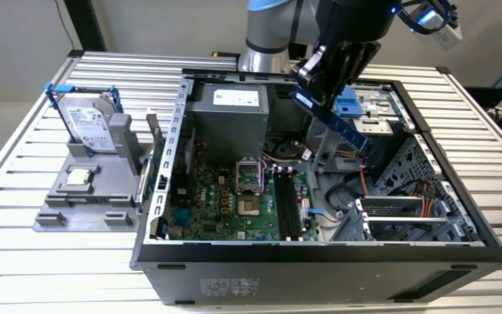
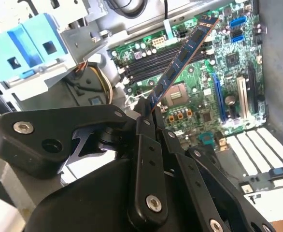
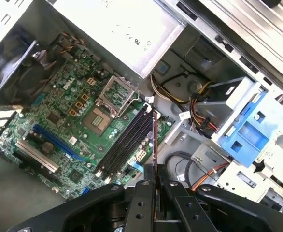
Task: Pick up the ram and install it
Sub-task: 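Insert the ram into the slot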
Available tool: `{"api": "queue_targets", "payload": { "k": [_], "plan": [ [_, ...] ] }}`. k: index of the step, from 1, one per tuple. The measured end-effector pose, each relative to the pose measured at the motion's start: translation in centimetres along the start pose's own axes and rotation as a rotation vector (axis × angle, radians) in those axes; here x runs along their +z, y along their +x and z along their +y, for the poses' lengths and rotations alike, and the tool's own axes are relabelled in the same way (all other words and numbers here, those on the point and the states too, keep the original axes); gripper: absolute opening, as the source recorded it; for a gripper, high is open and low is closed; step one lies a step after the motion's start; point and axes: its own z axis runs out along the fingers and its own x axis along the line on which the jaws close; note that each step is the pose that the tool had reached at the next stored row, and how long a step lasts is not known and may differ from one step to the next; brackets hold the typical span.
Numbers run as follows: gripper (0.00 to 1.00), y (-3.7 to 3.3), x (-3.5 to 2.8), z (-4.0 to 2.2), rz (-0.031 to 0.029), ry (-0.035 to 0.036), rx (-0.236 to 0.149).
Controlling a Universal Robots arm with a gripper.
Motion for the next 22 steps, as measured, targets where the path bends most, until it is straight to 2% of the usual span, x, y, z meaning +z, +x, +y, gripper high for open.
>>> {"api": "queue_targets", "payload": {
  "k": [22],
  "plan": [
    [0.0,0.01,0.14,0.0,-0.0094,0.0177,0.306]
  ]
}}
